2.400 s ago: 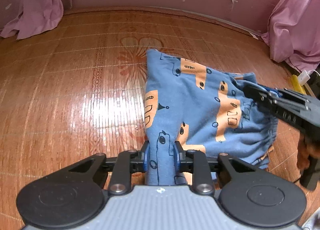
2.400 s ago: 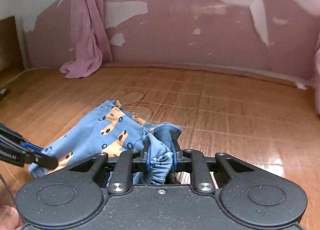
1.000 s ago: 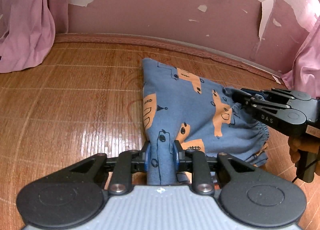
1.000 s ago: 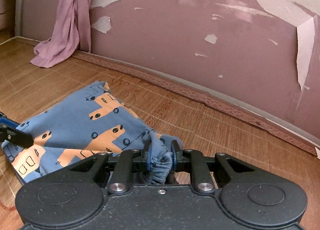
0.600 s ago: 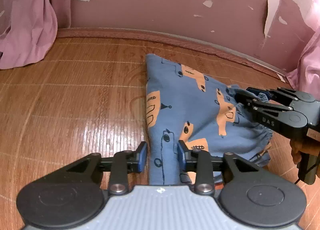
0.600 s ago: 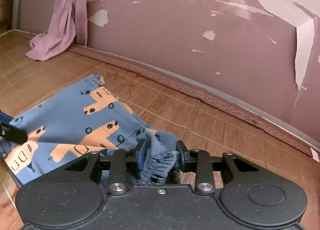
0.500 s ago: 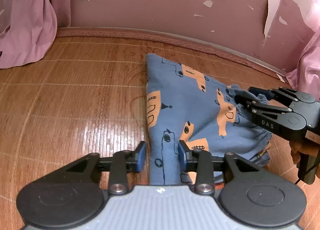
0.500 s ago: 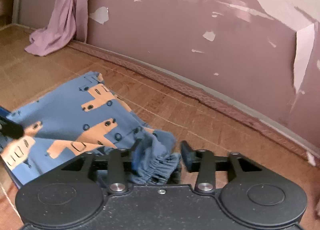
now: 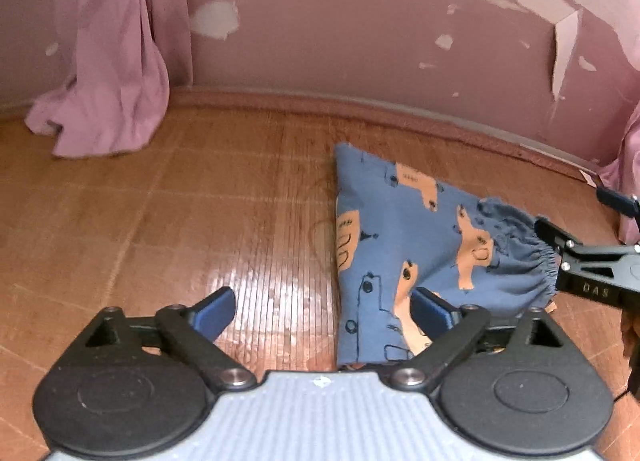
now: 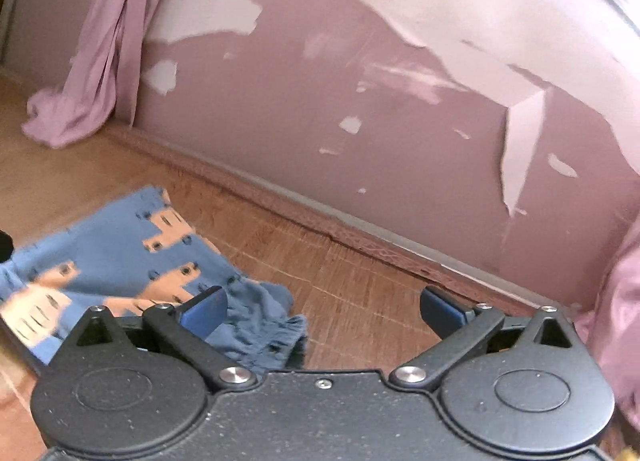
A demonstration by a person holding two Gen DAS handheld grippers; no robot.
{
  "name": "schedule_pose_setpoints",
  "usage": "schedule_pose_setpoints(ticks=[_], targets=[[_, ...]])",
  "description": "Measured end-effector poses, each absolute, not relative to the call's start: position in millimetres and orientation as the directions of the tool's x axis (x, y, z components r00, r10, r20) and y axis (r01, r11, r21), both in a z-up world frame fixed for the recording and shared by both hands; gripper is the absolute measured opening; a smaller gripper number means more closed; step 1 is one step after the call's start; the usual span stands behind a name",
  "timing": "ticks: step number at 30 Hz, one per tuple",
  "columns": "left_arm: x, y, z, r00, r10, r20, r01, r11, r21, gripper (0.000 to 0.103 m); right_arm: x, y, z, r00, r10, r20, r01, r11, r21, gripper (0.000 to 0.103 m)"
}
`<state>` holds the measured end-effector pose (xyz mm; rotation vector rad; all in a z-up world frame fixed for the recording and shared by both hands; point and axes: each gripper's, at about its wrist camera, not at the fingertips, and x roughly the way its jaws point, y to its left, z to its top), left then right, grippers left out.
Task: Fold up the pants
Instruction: 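Release the pants with both grippers and pull them back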
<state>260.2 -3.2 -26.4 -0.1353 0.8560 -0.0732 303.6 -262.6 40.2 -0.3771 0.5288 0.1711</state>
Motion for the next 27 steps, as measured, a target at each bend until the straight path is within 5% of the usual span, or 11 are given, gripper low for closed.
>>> schedule_pose_setpoints(ticks=[27], targets=[[138.8,-52.1,13.3,0.835,0.028,-0.550,-0.010,0.999,0.036,0.103,148.3,-290.4,86.4,0.913,0.060,-0.404,-0.110,0.989,-0.100,0.102]])
